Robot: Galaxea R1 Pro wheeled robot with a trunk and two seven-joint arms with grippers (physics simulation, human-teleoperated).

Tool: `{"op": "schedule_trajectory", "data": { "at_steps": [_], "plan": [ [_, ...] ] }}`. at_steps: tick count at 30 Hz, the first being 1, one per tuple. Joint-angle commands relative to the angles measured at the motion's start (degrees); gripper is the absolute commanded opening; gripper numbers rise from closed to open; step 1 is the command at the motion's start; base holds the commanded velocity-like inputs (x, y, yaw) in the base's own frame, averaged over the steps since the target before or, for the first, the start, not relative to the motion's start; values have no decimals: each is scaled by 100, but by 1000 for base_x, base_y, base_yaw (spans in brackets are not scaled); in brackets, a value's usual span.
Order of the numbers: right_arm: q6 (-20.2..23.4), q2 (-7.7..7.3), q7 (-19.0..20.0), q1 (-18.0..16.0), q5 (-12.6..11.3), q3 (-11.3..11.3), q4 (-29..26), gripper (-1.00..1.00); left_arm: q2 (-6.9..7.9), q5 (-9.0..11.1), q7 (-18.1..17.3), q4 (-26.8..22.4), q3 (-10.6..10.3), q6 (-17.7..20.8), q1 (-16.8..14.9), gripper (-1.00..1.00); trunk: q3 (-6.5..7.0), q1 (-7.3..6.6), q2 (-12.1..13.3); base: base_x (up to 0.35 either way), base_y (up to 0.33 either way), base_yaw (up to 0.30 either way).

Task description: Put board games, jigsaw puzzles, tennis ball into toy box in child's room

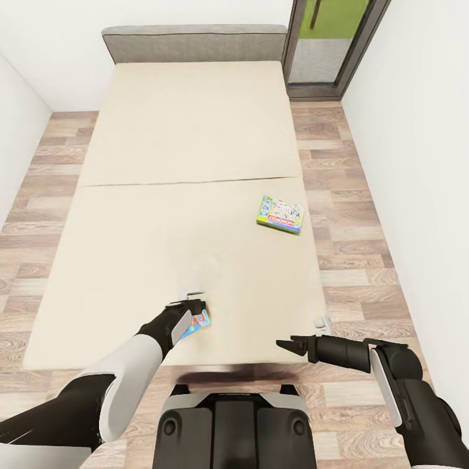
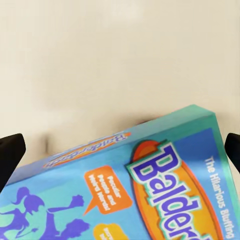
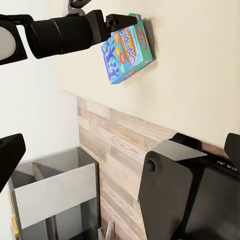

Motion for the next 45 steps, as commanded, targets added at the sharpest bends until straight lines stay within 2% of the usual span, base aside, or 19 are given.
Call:
{"op": "schedule_trajectory", "data": {
  "at_steps": [1, 29, 45],
  "plan": [
    [46, -1, 8, -2, -16, -3, 0, 100, -5, -2, 11, -11, 34, 33, 0, 100, -6, 3, -9, 0, 0, 0],
    [46, -1, 8, -2, -16, -3, 7, 100, -5, -11, 5, -3, 25, 38, 0, 100, -6, 3, -9, -76, -13, 0],
    [-69, 2, -10, -2, -16, -3, 38, 100, -5, -11, 4, -1, 20, 38, 0, 100, -6, 3, -9, -7, -3, 0]
  ]
}}
